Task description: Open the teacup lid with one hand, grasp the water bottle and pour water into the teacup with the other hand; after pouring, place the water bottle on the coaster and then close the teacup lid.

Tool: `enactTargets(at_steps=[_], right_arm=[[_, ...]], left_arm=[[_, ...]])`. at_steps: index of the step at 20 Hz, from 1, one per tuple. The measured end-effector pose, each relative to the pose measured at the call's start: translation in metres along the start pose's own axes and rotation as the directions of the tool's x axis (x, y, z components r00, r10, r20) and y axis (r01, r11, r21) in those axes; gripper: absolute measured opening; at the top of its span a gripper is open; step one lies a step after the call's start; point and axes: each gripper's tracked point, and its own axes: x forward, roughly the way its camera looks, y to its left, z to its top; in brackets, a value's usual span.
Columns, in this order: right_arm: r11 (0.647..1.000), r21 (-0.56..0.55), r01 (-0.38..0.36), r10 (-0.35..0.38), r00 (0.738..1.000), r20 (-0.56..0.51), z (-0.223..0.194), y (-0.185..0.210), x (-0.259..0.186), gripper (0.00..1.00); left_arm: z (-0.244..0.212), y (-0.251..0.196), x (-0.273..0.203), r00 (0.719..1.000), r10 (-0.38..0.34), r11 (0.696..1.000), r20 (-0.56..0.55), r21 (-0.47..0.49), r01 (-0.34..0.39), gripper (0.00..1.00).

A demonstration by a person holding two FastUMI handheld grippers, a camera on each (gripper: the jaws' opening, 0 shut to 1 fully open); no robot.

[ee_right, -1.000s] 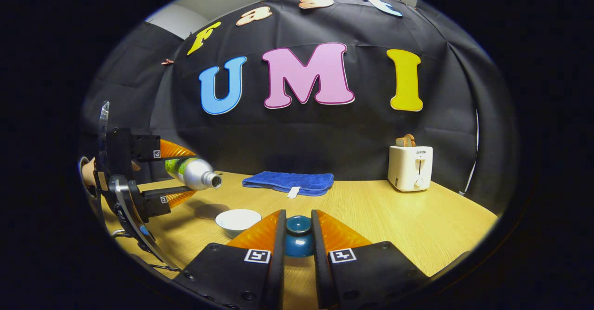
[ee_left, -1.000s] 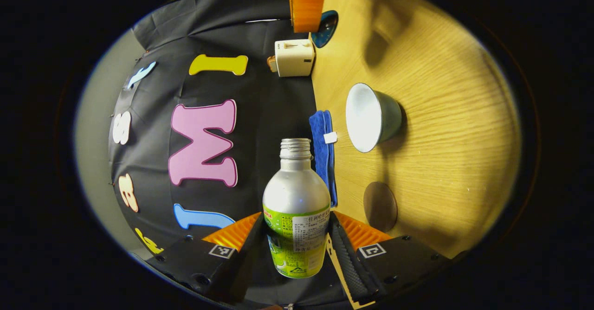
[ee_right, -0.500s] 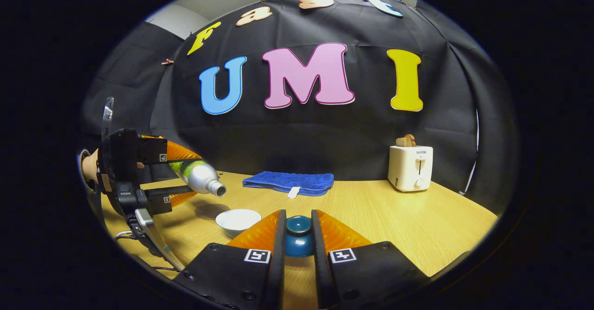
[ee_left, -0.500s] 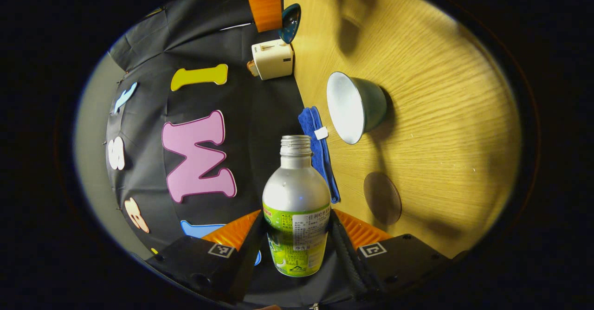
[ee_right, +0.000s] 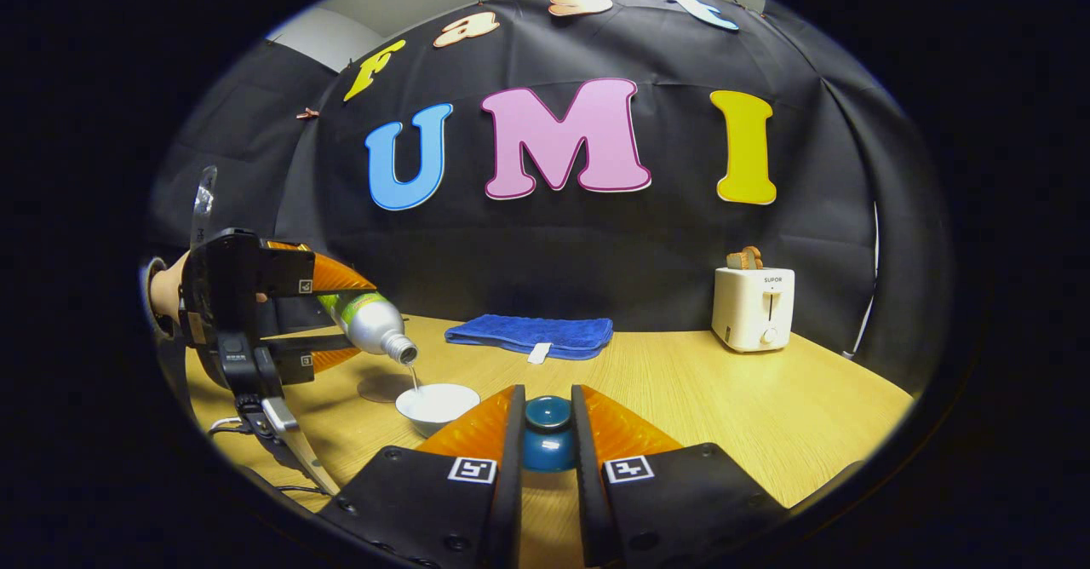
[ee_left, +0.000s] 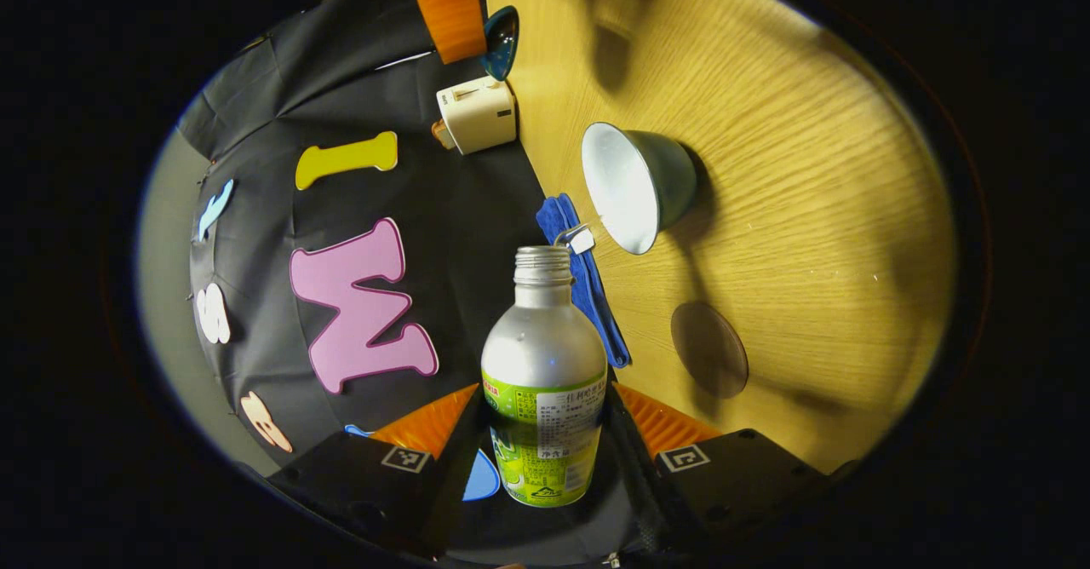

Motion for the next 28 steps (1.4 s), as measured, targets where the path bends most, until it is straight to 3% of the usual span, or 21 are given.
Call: enactTargets(at_steps=[16, 24, 28], right_arm=[[1.000, 0.000, 0.000, 0.000, 1.000, 0.001, 0.000, 0.000, 0.000, 0.31], [1.000, 0.000, 0.000, 0.000, 1.000, 0.001, 0.000, 0.001, 0.001, 0.31], [1.000, 0.000, 0.000, 0.000, 1.000, 0.001, 0.000, 0.000, 0.000, 0.31]], left_arm=[[-0.003, 0.017, 0.002, 0.999, 0.026, 0.985, 0.026, 0.168, -0.030, 0.83], [-0.011, 0.037, 0.006, 0.999, 0.037, 0.959, 0.035, 0.279, -0.045, 0.83], [-0.016, 0.035, 0.010, 1.000, 0.011, 0.945, 0.026, 0.326, -0.019, 0.83]])
